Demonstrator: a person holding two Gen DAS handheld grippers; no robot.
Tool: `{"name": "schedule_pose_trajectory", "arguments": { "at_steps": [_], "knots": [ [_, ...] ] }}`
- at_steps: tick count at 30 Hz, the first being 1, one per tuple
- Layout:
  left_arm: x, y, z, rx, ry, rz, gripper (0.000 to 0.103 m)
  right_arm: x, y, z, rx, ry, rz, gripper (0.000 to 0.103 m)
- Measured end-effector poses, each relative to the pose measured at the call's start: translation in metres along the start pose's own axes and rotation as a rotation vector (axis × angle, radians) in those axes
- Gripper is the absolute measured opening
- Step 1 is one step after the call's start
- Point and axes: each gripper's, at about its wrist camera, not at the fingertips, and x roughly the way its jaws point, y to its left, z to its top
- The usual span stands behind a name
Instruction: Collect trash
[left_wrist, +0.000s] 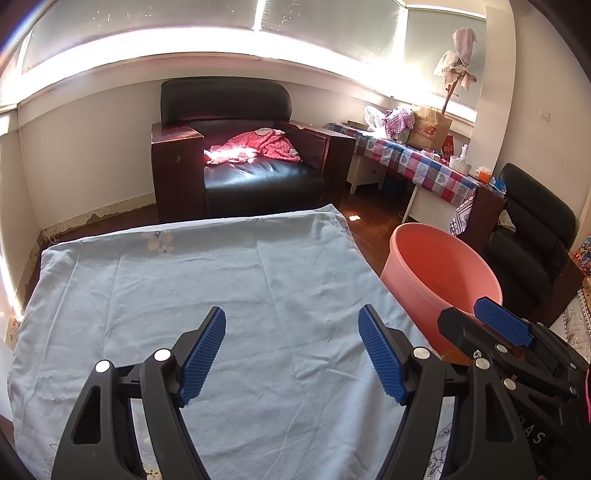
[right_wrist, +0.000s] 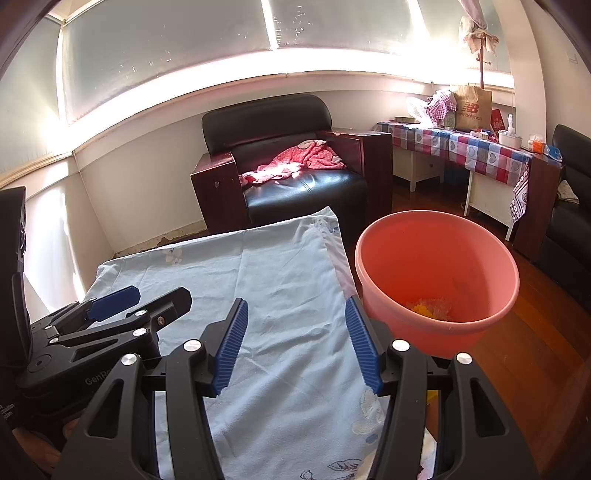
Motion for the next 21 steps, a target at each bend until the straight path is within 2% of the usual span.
{"name": "schedule_pose_trajectory", "arguments": {
  "at_steps": [21],
  "knots": [
    [0.010, 0.006, -0.005, 0.001, 0.022, -0.002, 0.072, 0.007, -0.002, -0.008, 0.000, 0.017, -0.008, 0.056]
  ]
}}
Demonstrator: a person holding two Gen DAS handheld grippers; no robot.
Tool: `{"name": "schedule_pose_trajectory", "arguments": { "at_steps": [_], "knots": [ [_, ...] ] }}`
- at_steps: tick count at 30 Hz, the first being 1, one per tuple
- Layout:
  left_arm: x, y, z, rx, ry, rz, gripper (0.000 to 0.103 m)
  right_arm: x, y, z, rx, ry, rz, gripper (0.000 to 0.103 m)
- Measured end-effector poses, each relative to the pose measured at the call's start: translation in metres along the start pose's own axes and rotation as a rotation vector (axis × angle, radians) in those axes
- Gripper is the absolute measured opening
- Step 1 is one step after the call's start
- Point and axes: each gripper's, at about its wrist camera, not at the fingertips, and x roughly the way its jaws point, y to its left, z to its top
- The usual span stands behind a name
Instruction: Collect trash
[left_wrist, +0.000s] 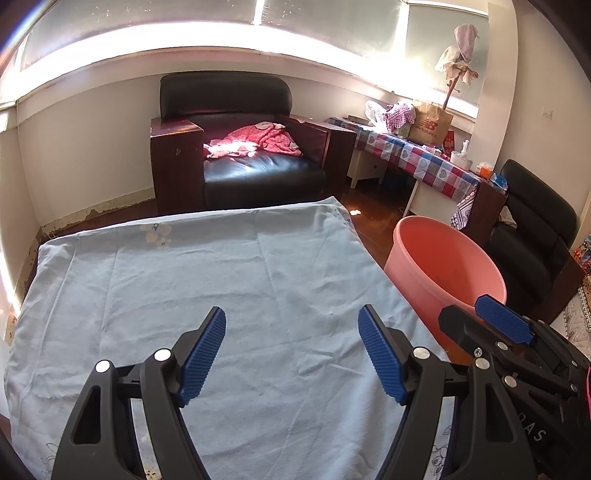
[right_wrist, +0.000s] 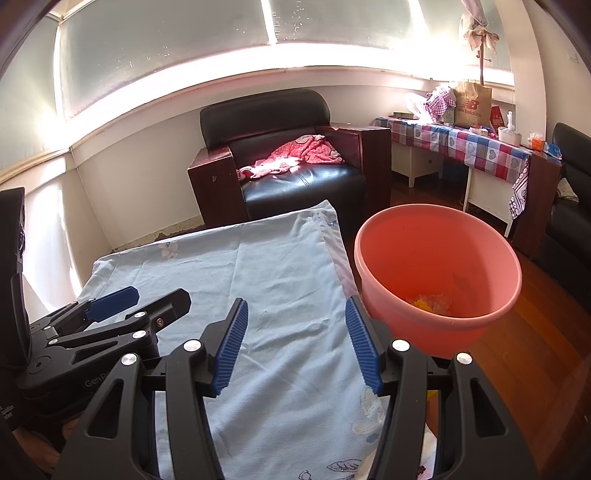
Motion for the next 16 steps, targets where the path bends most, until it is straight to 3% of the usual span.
{"name": "schedule_pose_trajectory", "arguments": {
  "at_steps": [16],
  "knots": [
    [0.0041, 0.0052, 0.0014, -0.021, 0.027, 0.008, 0.072, 0.0035, 0.0038, -0.0007, -0.013, 0.020, 0.000, 0.056]
  ]
}}
